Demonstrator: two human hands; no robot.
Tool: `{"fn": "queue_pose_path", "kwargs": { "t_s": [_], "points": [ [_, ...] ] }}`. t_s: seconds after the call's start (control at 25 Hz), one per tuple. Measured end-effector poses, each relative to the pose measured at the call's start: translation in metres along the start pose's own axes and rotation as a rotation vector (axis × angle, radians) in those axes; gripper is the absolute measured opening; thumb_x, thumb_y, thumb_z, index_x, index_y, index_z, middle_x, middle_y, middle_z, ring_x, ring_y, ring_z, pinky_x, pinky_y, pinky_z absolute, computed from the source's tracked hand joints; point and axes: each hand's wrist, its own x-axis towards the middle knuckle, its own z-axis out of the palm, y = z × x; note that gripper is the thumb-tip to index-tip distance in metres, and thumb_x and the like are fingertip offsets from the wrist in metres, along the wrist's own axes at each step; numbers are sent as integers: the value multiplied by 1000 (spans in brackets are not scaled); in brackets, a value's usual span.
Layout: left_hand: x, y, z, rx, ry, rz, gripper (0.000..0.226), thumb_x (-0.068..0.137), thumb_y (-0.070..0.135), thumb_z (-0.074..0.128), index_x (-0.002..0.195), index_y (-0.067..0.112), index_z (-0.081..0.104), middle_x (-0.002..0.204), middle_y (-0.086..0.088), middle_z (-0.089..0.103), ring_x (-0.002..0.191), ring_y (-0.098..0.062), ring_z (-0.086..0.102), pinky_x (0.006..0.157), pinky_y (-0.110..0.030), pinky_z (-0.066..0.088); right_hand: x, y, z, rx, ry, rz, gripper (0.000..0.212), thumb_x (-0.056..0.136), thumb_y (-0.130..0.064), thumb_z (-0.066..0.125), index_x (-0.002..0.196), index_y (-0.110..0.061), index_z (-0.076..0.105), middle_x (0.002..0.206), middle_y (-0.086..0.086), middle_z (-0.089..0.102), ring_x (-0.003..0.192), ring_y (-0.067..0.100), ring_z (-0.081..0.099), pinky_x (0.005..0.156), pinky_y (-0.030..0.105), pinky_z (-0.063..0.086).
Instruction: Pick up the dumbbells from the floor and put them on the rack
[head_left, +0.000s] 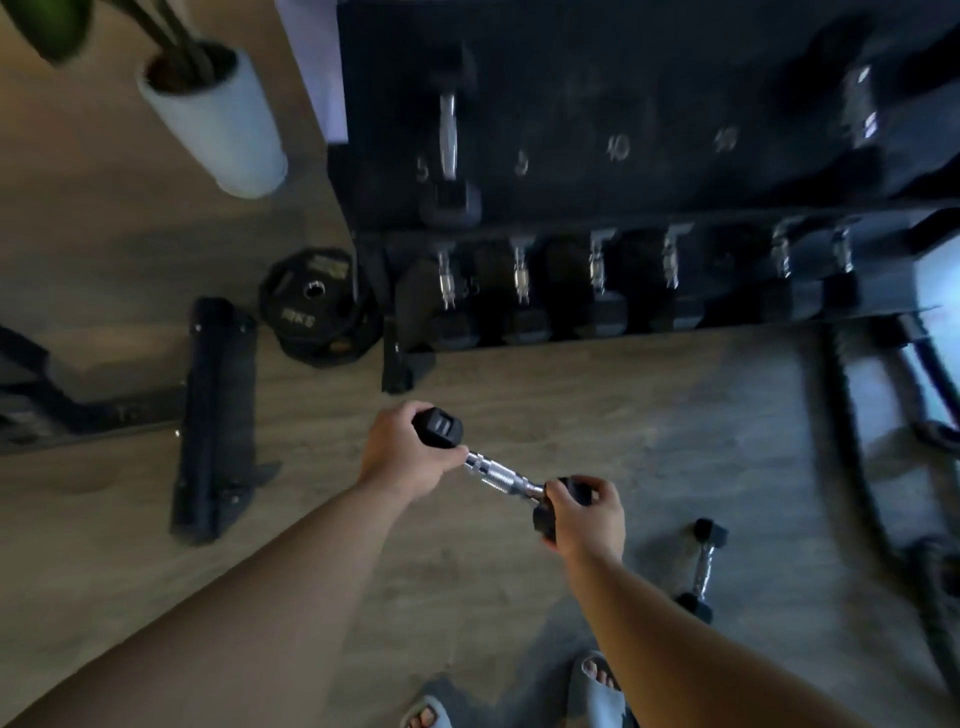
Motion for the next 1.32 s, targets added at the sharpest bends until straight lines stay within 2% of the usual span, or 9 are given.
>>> {"fn": "queue_pose_path", "kwargs": {
  "t_s": [0.08,0.24,0.4,0.52,0.6,0.76,0.88,1.08,1.32],
  "points": [
    [-9,52,-45,47,-9,95,66,57,31,97,117,21,71,112,-3,67,96,-18,65,76,-21,44,-40,-46,-10,127,-6,54,24,83,-12,78,102,-17,64,84,0,64,64,15,63,71,57,63],
    [-12,144,-117,116,-54,213,66,61,26,95,121,25,70,116,-3,63,98,-17,62,70,-19,44,-93,-112,-13,364,-13,96,27,83,-12,78,104,-18,62,94,2,64,79,19,66,71,52,64],
    [22,223,-151,238,-96,342,77,61,28,96,131,26,64,125,-3,55,112,-20,56,87,-26,42,-95,-168,0,574,8,116,35,83,-13,78,111,-18,59,103,4,64,85,21,68,67,43,64],
    [52,273,-154,325,-132,425,91,63,28,95,143,22,53,131,0,51,119,-18,52,92,-27,41,-76,-208,9,688,-12,158,40,84,-12,77,117,-18,55,107,5,61,93,25,67,78,48,64],
    [75,304,-149,394,-137,477,86,65,29,94,141,19,55,131,0,52,119,-19,53,93,-28,43,-53,-229,16,740,-3,184,41,84,-13,77,118,-19,54,106,4,62,93,24,67,82,49,63],
    [122,354,-144,474,-152,522,83,63,33,94,137,19,60,127,-1,55,116,-21,56,98,-35,49,-14,-278,27,777,7,181,39,83,-14,77,114,-21,55,106,4,64,89,23,69,83,50,63],
    [159,386,-140,498,-142,550,83,63,34,95,137,20,61,126,-1,57,114,-23,58,95,-38,54,14,-314,38,794,54,194,40,82,-15,78,115,-22,56,105,0,64,85,19,68,81,48,63],
    [229,440,-122,584,-177,666,84,64,38,94,139,21,60,124,0,58,113,-22,59,97,-40,51,63,-367,57,791,122,222,39,79,-19,81,112,-23,59,103,-1,65,80,17,66,82,50,63],
    [308,496,-94,666,-313,845,80,63,36,94,133,19,60,124,-4,58,110,-24,60,93,-40,52,116,-409,81,767,290,191,46,75,-18,85,115,-19,62,115,4,68,96,22,69,87,37,57]
  ]
}}
